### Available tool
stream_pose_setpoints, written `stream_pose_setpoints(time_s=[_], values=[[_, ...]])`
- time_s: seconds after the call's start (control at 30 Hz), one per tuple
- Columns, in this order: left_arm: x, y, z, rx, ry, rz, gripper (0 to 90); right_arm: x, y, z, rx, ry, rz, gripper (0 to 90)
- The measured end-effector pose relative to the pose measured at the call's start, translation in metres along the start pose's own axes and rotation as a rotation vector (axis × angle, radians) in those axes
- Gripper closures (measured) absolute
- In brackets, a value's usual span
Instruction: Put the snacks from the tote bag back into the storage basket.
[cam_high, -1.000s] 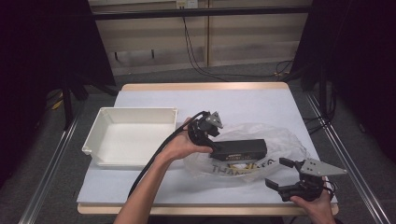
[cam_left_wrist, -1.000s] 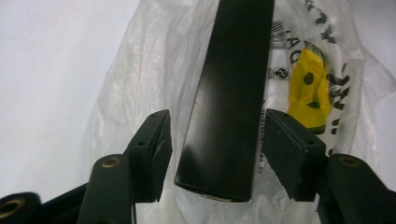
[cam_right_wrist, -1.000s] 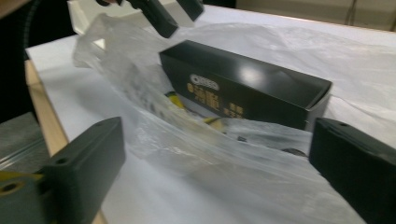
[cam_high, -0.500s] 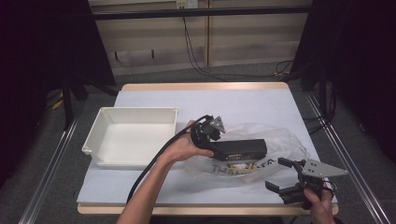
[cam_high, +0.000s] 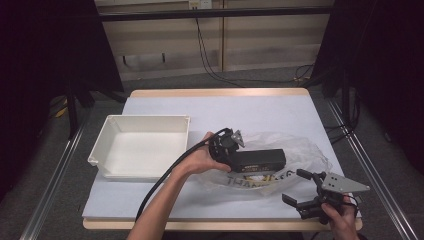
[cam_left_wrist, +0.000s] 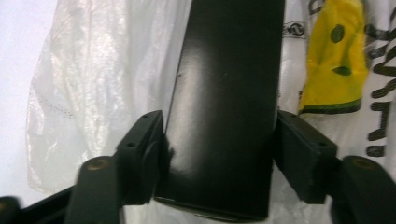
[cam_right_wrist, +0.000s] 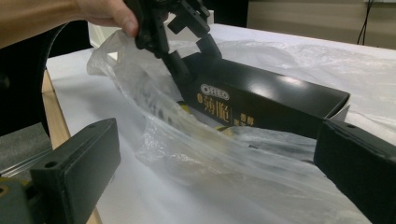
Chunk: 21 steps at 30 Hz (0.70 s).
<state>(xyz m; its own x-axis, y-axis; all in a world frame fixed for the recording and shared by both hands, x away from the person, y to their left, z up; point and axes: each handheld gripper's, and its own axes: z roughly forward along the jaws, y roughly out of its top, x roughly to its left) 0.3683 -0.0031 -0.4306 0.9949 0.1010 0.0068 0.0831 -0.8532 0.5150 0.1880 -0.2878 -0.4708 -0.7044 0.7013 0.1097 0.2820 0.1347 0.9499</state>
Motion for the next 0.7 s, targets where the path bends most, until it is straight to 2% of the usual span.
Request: stream_pose_setpoints(time_s=[0.03,0.07,0.1,0.13,0.17,0.3,0.33,0.43,0.5,0.63,0.67,0.7], values=[[-0.001,-0.001,0.001,-0.016,0.003,-0.023,37.1,0.000,0.000,0.001,0.001,0.006,-0.004,0.0],[-0.001,-0.001,0.001,-0.016,0.003,-0.023,37.3,0.000,0.000,0.001,0.001,0.006,-0.004,0.0],[0.000,0.000,0.000,0.002,-0.002,0.001,37.3,0.001,0.000,0.001,0.002,0.009,-0.005,0.0],[-0.002,0.000,0.001,-0.009,0.007,-0.011,37.7,0.001,-0.001,0.002,0.003,0.006,-0.008,0.0],[-0.002,0.000,0.000,0.016,0.002,0.015,37.7,0.001,-0.001,0.002,0.003,0.006,-0.008,0.0],[-0.001,0.000,0.001,0.021,-0.005,0.011,37.8,0.000,-0.001,0.002,0.008,0.003,-0.007,0.0],[0.000,0.000,0.003,0.031,-0.010,0.025,37.6,0.000,-0.001,0.002,0.008,0.002,-0.007,0.0],[0.001,-0.001,0.005,0.018,-0.020,0.013,37.6,0.000,-0.001,0.003,0.011,0.001,-0.005,0.0],[0.001,-0.001,0.005,0.034,-0.015,0.034,37.6,0.000,-0.001,0.003,0.011,-0.001,-0.005,0.0],[0.002,-0.001,0.008,0.037,-0.022,0.024,37.7,0.000,-0.001,0.003,0.009,0.002,-0.006,0.0],[0.003,-0.002,0.010,0.024,-0.039,0.000,38.2,0.000,-0.001,0.003,0.013,0.002,-0.009,0.0],[0.003,-0.002,0.010,0.024,-0.039,0.000,38.9,0.000,-0.001,0.003,0.013,0.002,-0.009,0.0]])
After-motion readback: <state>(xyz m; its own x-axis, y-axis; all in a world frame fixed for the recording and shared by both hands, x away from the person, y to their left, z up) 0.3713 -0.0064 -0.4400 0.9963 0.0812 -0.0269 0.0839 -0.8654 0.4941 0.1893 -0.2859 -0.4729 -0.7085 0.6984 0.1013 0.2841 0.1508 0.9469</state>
